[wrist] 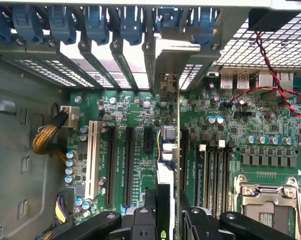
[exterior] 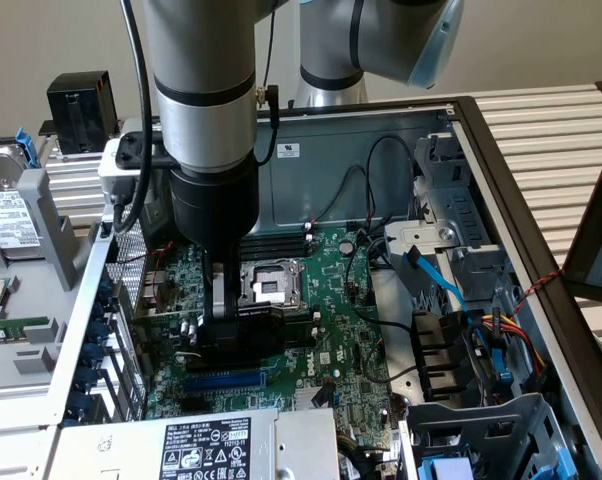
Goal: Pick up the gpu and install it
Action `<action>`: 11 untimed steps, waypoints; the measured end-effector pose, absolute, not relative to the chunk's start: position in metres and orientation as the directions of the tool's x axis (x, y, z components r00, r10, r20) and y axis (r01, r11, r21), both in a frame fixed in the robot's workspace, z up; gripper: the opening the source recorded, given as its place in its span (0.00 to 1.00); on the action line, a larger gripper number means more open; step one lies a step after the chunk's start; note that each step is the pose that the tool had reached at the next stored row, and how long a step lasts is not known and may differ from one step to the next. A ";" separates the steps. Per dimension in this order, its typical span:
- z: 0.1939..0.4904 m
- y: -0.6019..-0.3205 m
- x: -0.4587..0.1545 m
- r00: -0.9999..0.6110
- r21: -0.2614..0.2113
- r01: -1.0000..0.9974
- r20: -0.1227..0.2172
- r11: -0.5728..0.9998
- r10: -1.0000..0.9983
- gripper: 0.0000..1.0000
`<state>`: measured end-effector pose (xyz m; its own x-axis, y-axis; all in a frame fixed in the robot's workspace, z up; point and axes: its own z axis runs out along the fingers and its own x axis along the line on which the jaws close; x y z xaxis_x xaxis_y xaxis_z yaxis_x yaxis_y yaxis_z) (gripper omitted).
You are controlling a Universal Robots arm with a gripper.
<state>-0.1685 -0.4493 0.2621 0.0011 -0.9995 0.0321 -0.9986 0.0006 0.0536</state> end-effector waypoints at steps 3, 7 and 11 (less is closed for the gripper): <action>0.262 -0.449 -0.169 -0.004 0.054 -0.999 0.033 0.006 -0.999 0.27; 0.262 -0.449 -0.169 -0.008 0.054 -0.999 0.033 0.010 -0.999 0.27; 0.261 -0.451 -0.169 -0.008 0.054 -0.999 0.033 0.010 -0.999 0.27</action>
<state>-0.1685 -0.4508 0.2607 -0.0079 -0.9994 0.0325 -0.9985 0.0096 0.0537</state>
